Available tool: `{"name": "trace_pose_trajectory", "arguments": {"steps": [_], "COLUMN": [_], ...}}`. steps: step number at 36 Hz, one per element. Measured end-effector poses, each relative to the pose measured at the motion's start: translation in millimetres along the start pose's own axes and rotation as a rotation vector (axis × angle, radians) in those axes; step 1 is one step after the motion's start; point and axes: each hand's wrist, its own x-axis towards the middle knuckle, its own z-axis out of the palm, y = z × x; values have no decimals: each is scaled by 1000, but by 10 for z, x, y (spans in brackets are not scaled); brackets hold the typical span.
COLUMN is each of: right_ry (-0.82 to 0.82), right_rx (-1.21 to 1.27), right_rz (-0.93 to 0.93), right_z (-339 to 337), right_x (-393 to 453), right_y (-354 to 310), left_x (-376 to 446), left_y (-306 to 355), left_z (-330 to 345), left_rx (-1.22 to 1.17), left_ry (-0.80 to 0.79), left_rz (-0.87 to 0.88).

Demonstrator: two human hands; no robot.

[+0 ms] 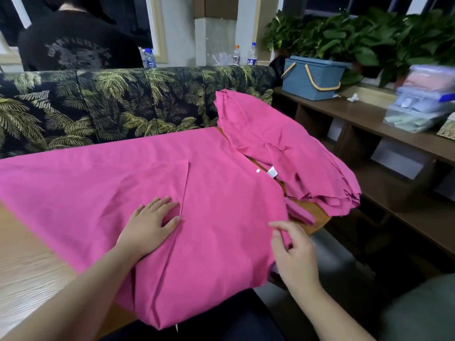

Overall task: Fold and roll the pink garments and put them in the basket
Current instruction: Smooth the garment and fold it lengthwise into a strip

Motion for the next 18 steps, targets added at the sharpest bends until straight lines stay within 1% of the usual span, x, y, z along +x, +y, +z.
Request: {"name": "trace_pose_trajectory", "arguments": {"steps": [2,4,6,8,10,12,14,16,18], "right_ry": [-33,-92,-199,-303,-339,-315,-255,-187,-144], "right_rx": [54,90,84,31,-44,-73,-78,-96,-97], "right_rz": [-123,-195,-235,-252,-260,-274,-351,-484,-550], "right_z": [183,362,545,722,891,1044,1183,1310,1441], "right_x": [192,428,678,906,1087,1209,1297,1393,1515], "right_y": [-246,-459,-580,-601,-543,-450,-352,-268,-218], "left_x": [-9,-8,14,78,233,486,825,1175,1503], "left_y": [-9,-26,-69,-139,-249,-406,-561,-649,-723], "left_z": [2,3,-5,-44,-141,-231,-295,-322,-303], "left_rx": [-25,-135,-301,-405,-455,-432,-313,-198,-81], "left_ry": [12,80,224,376,445,427,364,257,137], "left_rz": [8,6,-27,-85,-122,-125,-108,-118,-166]}}
